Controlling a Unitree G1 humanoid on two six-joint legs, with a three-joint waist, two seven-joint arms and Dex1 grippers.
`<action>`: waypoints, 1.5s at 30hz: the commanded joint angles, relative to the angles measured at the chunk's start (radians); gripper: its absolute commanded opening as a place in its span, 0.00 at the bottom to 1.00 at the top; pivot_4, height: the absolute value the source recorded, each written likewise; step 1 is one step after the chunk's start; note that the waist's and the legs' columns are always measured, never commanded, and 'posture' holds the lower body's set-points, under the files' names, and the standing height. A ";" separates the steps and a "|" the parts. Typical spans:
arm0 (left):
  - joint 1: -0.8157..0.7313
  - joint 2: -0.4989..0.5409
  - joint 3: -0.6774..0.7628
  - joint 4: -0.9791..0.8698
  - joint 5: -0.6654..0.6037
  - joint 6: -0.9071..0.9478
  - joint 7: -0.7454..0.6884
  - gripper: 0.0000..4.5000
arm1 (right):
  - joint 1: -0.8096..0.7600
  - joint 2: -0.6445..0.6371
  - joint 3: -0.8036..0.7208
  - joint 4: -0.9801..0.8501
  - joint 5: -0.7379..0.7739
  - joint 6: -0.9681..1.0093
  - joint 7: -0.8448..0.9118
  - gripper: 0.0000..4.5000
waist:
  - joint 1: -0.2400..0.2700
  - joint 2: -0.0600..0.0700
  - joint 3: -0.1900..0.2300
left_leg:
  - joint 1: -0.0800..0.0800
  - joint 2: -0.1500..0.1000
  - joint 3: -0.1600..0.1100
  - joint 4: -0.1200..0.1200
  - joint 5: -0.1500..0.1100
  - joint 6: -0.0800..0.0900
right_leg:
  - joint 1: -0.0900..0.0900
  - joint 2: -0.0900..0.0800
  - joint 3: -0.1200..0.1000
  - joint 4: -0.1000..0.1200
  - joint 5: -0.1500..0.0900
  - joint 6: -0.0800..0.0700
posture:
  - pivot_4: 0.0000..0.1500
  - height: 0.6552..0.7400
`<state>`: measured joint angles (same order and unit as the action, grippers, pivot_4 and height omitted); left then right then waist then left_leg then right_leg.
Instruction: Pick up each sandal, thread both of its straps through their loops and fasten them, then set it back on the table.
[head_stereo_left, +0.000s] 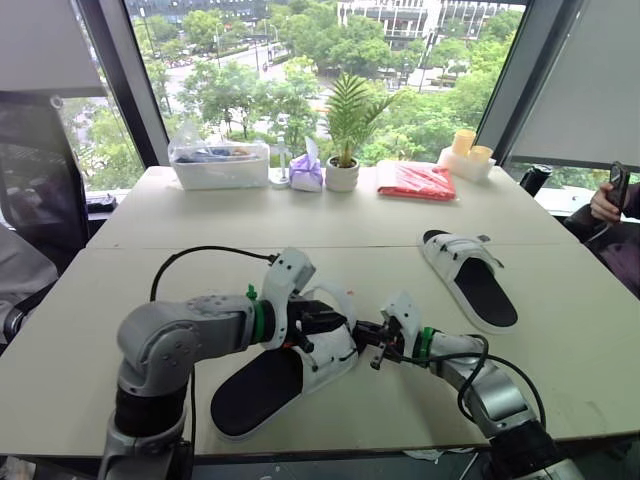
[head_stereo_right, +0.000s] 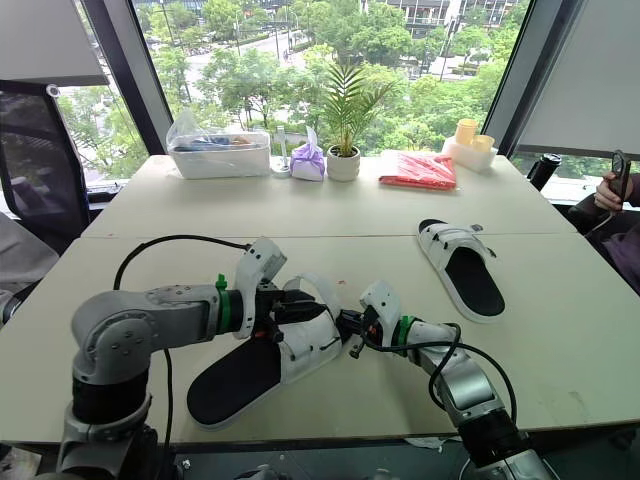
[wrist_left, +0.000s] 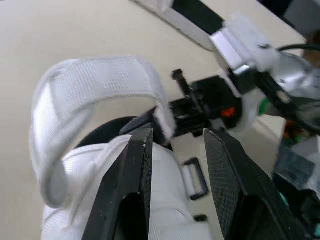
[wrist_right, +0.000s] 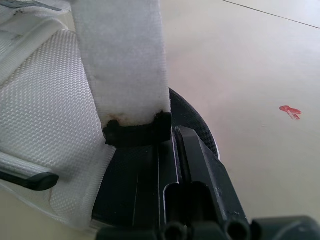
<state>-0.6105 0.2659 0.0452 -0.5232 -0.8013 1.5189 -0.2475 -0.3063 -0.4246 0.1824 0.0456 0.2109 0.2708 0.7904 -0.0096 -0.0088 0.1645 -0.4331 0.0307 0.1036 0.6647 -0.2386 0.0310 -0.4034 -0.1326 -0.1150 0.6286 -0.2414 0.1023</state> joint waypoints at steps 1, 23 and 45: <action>-0.021 -0.043 -0.010 0.006 0.067 -0.044 0.068 0.36 | 0.033 -0.008 0.010 0.047 -0.036 0.029 -0.020 0.00 | 0.001 0.000 0.000 | 0.000 0.000 0.000 0.000 0.000 0.000 | 0.000 0.000 0.000 0.000 0.000 0.000 | 1.00 1.00; -0.046 -0.112 -0.088 0.072 0.153 -0.171 0.053 0.02 | 0.038 -0.010 0.004 0.047 -0.041 0.019 -0.031 0.00 | 0.002 0.000 0.000 | 0.000 0.000 0.000 0.000 -0.001 0.001 | 0.000 -0.001 0.000 -0.001 -0.002 -0.003 | 1.00 1.00; -0.139 0.029 0.122 0.303 -0.200 0.092 -0.191 0.02 | 0.028 -0.014 0.009 0.060 -0.040 0.020 -0.030 0.00 | 0.000 0.000 0.000 | 0.000 0.000 0.000 0.000 -0.002 -0.001 | -0.001 -0.001 0.000 -0.001 -0.001 -0.002 | 1.00 1.00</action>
<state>-0.7518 0.2995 0.1703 -0.1982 -0.9916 1.6055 -0.4321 -0.3087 -0.4237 0.1863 0.0536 0.2101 0.2558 0.7784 -0.0099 -0.0089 0.1647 -0.4334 0.0308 0.1035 0.6645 -0.2410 0.0290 -0.4045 -0.1335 -0.1152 0.6277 -0.2429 0.0995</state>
